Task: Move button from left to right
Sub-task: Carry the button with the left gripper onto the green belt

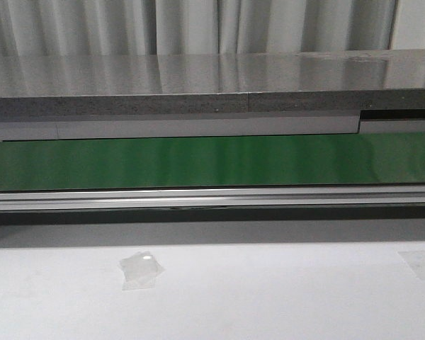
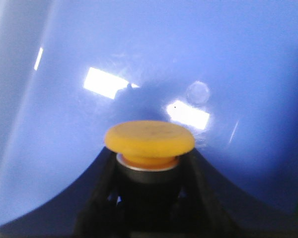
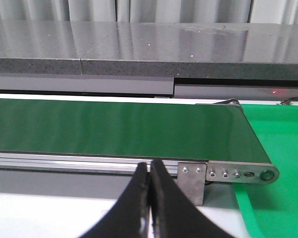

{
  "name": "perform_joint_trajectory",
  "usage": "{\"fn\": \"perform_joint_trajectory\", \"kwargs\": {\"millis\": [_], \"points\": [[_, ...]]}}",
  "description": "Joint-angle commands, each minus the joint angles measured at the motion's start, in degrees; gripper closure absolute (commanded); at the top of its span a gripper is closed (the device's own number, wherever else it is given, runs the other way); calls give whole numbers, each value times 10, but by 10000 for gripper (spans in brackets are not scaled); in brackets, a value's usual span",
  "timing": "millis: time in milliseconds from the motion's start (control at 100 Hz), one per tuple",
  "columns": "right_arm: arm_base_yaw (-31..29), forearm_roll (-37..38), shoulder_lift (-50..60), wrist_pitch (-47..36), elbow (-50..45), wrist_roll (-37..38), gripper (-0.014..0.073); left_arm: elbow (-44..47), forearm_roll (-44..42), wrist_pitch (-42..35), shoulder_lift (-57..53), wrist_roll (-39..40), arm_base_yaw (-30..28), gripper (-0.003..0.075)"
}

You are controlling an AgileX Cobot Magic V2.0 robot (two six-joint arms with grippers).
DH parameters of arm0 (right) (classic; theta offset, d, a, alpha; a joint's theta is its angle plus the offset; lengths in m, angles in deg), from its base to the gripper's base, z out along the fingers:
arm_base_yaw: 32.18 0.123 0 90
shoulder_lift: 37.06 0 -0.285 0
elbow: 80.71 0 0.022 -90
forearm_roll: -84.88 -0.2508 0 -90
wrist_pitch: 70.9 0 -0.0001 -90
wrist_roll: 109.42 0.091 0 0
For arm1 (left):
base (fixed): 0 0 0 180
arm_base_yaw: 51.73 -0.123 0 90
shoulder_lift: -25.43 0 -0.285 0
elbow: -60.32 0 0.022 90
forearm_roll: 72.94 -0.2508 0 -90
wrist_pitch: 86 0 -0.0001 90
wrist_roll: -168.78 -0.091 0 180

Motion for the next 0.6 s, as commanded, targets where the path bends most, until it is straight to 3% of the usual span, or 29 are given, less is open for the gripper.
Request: {"fn": "perform_joint_trajectory", "kwargs": {"millis": [0,220,590], "points": [[2,3,8,-49,8,-3,659,-13,5,-5,-66,-11,0,740],[2,3,8,-49,8,-3,659,-13,31,42,-122,-33,12,740],[2,3,8,-49,8,-3,659,-13,39,46,-125,-43,107,740]]}}
